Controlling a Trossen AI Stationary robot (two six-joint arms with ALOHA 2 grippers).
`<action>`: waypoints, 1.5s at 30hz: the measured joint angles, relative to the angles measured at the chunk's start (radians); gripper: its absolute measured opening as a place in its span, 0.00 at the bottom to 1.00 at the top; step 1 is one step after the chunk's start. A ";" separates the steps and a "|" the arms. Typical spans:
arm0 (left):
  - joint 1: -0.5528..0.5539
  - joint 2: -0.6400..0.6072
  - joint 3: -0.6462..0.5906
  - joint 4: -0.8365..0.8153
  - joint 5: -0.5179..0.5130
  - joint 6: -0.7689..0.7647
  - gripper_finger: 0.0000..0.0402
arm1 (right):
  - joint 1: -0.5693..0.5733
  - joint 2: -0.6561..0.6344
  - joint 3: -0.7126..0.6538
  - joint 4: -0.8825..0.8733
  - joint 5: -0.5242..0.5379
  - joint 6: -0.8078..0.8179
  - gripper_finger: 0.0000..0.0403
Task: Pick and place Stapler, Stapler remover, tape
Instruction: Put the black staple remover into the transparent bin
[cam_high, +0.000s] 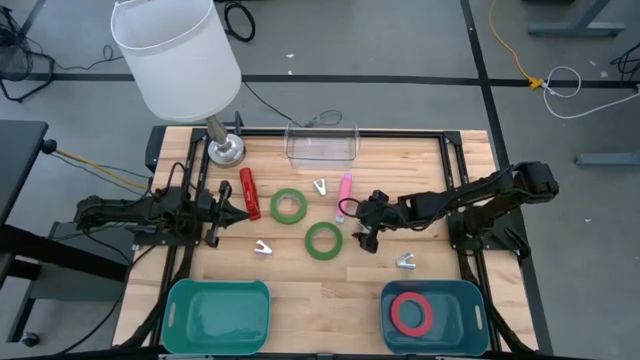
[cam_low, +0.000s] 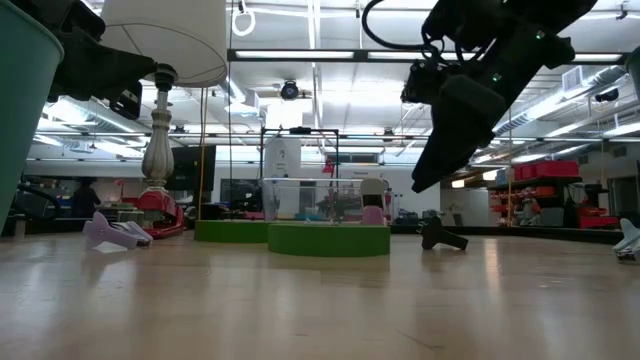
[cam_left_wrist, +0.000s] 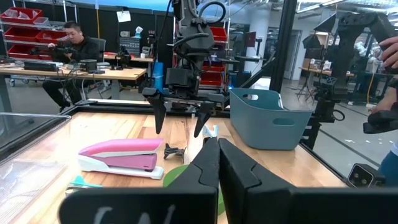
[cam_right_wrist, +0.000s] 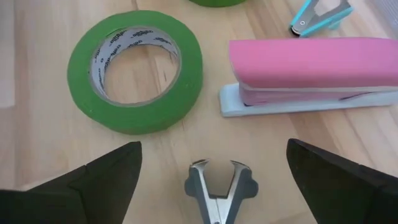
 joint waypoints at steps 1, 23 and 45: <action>0.000 0.000 0.000 0.000 0.000 0.000 0.01 | 0.000 0.000 0.000 0.000 0.000 0.000 0.99; 0.000 0.000 0.000 0.000 0.000 0.000 0.01 | -0.001 0.063 -0.038 0.008 -0.047 -0.031 0.99; 0.000 0.000 0.000 0.000 0.000 0.000 0.01 | -0.004 0.140 -0.087 0.123 -0.024 -0.035 0.99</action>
